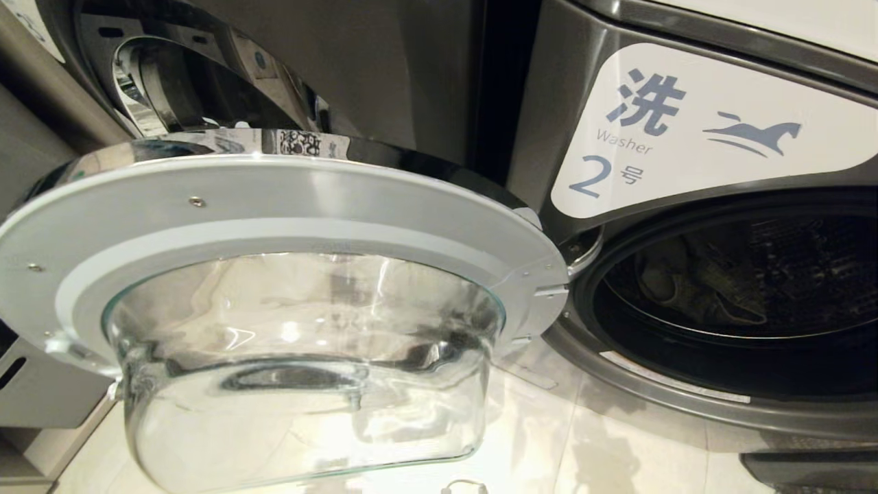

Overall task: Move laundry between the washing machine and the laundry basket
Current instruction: Pick a cloth and place it into the basket

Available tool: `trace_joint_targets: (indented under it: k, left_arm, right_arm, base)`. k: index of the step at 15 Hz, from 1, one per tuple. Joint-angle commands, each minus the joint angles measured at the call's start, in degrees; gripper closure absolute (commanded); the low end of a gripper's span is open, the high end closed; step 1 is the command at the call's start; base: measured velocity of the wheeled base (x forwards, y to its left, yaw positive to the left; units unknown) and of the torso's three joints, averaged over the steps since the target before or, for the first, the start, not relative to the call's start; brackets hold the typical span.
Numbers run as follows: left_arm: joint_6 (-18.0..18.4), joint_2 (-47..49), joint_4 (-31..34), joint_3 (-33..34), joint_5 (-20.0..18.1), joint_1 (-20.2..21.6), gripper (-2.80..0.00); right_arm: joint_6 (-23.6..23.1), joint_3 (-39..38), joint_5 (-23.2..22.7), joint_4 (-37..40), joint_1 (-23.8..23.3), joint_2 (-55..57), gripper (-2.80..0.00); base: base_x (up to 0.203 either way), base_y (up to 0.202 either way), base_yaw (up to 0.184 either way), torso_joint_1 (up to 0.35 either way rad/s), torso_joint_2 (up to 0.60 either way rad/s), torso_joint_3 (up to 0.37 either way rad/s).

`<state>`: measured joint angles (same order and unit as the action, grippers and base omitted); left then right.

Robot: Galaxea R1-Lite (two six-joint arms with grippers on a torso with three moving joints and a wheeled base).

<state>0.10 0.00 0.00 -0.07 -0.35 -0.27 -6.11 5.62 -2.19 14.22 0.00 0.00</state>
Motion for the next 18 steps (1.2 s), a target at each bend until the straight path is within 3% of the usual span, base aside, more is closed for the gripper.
trace_joint_targets:
  k: [1,8,11,15,18]
  left_arm:
    - [0.0,0.0,0.0,0.0,0.0,0.0,0.0]
    - [0.0,0.0,0.0,0.0,0.0,0.0,0.0]
    - [0.0,0.0,0.0,0.0,0.0,0.0,0.0]
    - [0.0,0.0,0.0,0.0,0.0,0.0,0.0]
    - [0.0,0.0,0.0,0.0,0.0,0.0,0.0]
  right_arm:
    - [0.0,0.0,0.0,0.1,0.0,0.1,0.0]
    - [0.0,-0.2,1.0,-0.2,0.0,0.1,0.0]
    - [-2.7,7.0,2.5,-0.7,-0.1,1.7,0.0]
    - [-2.2,19.3,2.6,0.3,-0.6,21.1,0.0]
    - [-3.4,15.6,1.9,0.5,-0.5,33.1,0.0]
  base:
    - [0.0,0.0,0.0,0.004,0.0,-0.199]
    - [0.0,0.0,0.0,0.003,0.0,-0.191]
    - [0.0,0.0,0.0,0.008,0.0,-0.059]
    - [0.0,0.0,0.0,0.0,0.0,0.0]
    - [0.0,0.0,0.0,0.0,0.0,0.0]
